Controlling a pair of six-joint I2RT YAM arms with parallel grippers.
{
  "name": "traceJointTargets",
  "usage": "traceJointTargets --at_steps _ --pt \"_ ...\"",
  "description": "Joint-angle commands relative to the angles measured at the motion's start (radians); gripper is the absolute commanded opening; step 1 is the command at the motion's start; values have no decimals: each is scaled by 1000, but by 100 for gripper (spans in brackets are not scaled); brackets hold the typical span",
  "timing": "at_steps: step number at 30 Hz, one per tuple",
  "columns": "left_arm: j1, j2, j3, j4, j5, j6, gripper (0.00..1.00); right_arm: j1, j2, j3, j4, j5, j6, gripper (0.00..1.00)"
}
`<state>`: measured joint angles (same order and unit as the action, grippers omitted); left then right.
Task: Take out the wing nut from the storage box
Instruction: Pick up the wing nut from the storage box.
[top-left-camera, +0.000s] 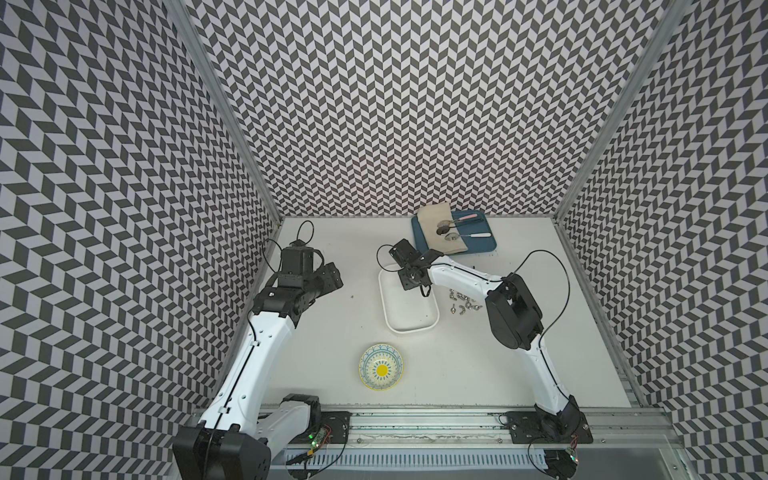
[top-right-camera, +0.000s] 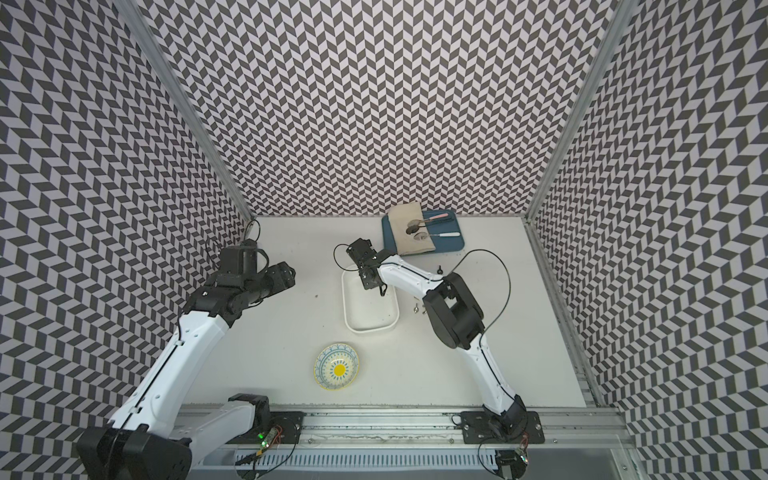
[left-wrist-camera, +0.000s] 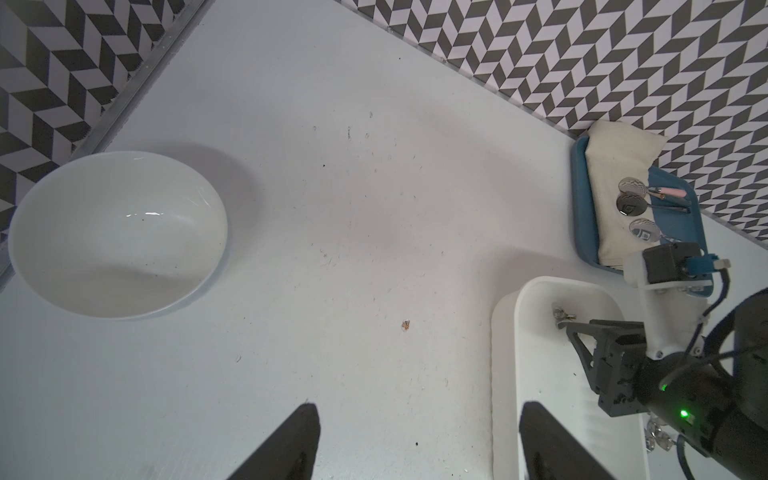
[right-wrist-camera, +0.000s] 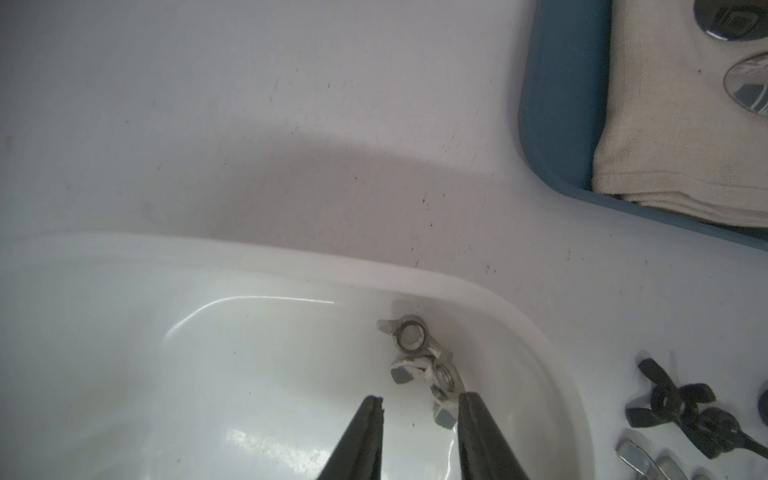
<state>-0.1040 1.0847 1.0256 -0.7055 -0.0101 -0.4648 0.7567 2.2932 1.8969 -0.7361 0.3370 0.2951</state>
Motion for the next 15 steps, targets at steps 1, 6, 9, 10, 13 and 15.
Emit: traceJointTargets --at_steps 1,6,9,10,13,15 --pt "6 -3 27 -12 -7 14 80 7 39 26 9 29 1 35" --pt "6 -14 21 -17 -15 15 80 7 57 27 9 22 13 35" --pt "6 -17 17 -19 -14 13 80 7 62 25 10 11 15 35" --pt "6 -17 17 -19 -15 13 80 7 64 25 10 3 15 35" --pt "6 -17 15 -20 -15 11 80 7 63 18 12 -21 13 35" --pt "7 -19 14 -17 -15 10 80 7 58 6 18 -44 9 34"
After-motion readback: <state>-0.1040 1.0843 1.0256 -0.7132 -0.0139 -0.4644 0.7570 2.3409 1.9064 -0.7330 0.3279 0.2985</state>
